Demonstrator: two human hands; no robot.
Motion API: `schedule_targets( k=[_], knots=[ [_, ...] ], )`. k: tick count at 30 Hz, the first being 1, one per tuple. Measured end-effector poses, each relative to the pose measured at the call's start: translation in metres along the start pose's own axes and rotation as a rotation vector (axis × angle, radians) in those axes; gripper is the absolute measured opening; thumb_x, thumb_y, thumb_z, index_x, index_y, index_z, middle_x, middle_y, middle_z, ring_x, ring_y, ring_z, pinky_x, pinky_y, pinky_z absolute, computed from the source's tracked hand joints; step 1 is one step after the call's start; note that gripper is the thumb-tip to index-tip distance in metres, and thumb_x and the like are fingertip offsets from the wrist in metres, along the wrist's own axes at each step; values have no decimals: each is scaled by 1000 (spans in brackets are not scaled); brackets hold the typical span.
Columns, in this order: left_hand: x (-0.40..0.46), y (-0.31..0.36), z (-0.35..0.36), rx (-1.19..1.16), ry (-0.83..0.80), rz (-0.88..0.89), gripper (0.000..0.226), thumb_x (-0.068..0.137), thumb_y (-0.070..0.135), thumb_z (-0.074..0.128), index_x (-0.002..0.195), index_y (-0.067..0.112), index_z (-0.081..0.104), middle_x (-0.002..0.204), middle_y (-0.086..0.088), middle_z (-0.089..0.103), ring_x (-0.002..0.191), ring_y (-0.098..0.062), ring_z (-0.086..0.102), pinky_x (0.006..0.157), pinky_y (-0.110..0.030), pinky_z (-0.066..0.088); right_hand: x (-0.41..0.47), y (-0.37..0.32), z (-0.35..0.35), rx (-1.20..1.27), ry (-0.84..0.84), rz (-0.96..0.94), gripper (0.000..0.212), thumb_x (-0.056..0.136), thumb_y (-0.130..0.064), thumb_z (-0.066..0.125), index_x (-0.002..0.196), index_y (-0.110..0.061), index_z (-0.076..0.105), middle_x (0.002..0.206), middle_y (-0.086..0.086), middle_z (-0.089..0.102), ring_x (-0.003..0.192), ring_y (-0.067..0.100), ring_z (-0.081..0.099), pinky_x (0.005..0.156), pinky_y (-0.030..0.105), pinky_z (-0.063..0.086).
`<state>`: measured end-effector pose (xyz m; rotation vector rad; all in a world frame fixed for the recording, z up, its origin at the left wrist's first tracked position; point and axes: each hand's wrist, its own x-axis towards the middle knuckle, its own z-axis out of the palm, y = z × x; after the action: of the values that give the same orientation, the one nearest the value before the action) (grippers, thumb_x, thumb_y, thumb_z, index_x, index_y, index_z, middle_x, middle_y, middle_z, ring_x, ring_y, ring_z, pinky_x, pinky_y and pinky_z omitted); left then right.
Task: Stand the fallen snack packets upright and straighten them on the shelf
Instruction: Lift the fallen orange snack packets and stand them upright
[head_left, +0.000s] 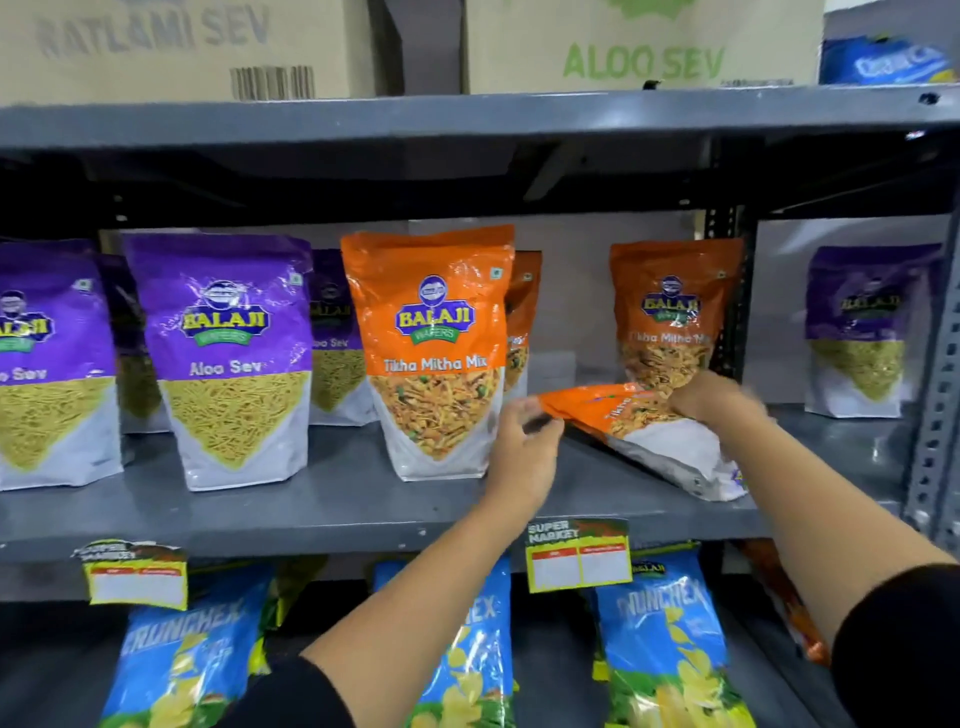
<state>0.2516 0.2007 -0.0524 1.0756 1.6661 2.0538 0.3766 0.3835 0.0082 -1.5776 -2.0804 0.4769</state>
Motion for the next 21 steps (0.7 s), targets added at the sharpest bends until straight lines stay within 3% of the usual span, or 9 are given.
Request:
schedule_targets(
  k=[1, 3, 5, 8, 11, 14, 16, 19, 21],
  knots=[
    [5, -2, 12, -73, -42, -195, 16, 94, 21, 57, 109, 23, 50, 112, 0, 58, 106, -22, 62, 93, -38, 53, 0, 5, 1, -23, -47, 39, 56, 79, -35, 46, 127, -8, 59, 130, 16, 62, 116, 38, 61, 101, 48, 48],
    [13, 0, 30, -247, -93, -472, 29, 96, 30, 56, 120, 16, 49, 125, -14, 52, 122, -33, 56, 99, -41, 49, -3, 7, 2, -27, -59, 71, 59, 80, -39, 44, 129, -10, 58, 133, 14, 61, 119, 36, 60, 102, 46, 47],
    [20, 2, 43, -405, -134, -582, 53, 96, 36, 55, 139, 9, 41, 140, -24, 45, 132, -39, 47, 106, -45, 42, -10, 4, -1, -16, -32, 89, 58, 80, -39, 43, 128, -10, 59, 132, 15, 62, 118, 37, 61, 101, 48, 47],
    [20, 6, 58, -521, -185, -623, 57, 93, 46, 54, 134, 9, 44, 144, -25, 46, 133, -42, 46, 110, -52, 35, -26, 8, -6, 79, 65, 87, 45, 84, -33, 44, 117, -10, 63, 123, 17, 66, 112, 38, 62, 99, 44, 47],
    [17, 7, 74, -511, -157, -554, 55, 88, 54, 57, 124, 13, 56, 131, -16, 63, 113, -37, 62, 99, -55, 47, -49, 21, -5, 237, 283, 10, 42, 91, -36, 42, 109, -5, 63, 111, 21, 69, 104, 42, 63, 92, 43, 47],
    [22, 13, 82, -468, 5, -383, 40, 88, 48, 60, 112, 17, 66, 111, -11, 74, 99, -31, 71, 93, -52, 53, -81, 28, 3, 404, 565, -88, 47, 94, -44, 39, 111, -8, 64, 104, 18, 72, 96, 39, 66, 87, 44, 46],
    [23, 28, 82, -373, 87, -235, 33, 91, 48, 56, 103, 20, 68, 103, -7, 77, 92, -27, 73, 88, -46, 57, -98, 31, 10, 558, 666, -129, 48, 96, -46, 38, 117, -12, 64, 105, 13, 73, 96, 36, 65, 89, 45, 48],
    [20, 62, 78, -300, 132, -41, 29, 97, 45, 48, 102, 23, 65, 95, -4, 75, 85, -24, 73, 79, -41, 60, -116, 39, 18, 836, 648, -187, 46, 97, -48, 38, 120, -16, 61, 110, 5, 70, 103, 28, 63, 88, 43, 48],
    [19, 84, 74, -303, 102, 43, 27, 99, 43, 46, 97, 23, 64, 92, -6, 74, 81, -25, 73, 75, -40, 61, -119, 46, 17, 1067, 496, -265, 42, 98, -48, 46, 123, -17, 57, 114, 1, 66, 107, 22, 62, 85, 34, 48]
  ],
)
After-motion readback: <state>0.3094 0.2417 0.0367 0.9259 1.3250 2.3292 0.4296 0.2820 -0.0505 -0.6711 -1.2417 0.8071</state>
